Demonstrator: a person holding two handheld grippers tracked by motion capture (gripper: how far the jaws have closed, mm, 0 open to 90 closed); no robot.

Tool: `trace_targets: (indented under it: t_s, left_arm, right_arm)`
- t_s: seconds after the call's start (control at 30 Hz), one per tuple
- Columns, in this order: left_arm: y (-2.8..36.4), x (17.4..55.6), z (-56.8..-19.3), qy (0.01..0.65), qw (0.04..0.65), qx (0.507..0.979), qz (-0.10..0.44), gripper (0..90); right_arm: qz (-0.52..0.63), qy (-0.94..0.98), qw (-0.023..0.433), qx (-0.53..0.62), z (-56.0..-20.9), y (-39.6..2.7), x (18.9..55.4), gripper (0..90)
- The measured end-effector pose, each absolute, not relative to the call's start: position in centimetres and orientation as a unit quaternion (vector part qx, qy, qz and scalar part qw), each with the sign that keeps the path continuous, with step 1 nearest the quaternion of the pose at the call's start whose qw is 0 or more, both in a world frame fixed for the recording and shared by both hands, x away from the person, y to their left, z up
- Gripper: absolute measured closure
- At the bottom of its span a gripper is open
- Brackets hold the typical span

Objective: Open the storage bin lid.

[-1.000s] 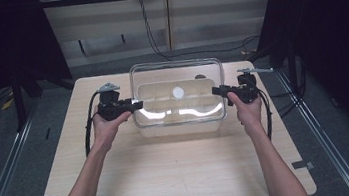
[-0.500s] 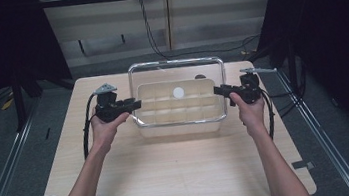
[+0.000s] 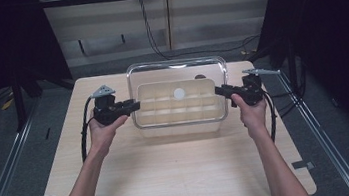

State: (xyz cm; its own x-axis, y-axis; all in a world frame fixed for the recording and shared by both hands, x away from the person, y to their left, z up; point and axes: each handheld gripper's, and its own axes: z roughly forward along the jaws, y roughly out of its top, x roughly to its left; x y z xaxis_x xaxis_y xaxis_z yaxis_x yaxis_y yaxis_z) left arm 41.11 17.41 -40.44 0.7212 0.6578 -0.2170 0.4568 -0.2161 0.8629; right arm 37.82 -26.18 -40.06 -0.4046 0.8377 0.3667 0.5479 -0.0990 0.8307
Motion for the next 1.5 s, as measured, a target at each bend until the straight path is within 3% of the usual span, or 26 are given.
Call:
trace_targets:
  t_s: [1.5]
  left_arm:
    - [18.0, 37.8, -39.3, 0.334, 0.513, 0.786, 0.09, 72.5]
  right_arm:
    - [0.552, 0.654, 0.141, 0.497, -39.7, -26.8, 33.7, 63.1]
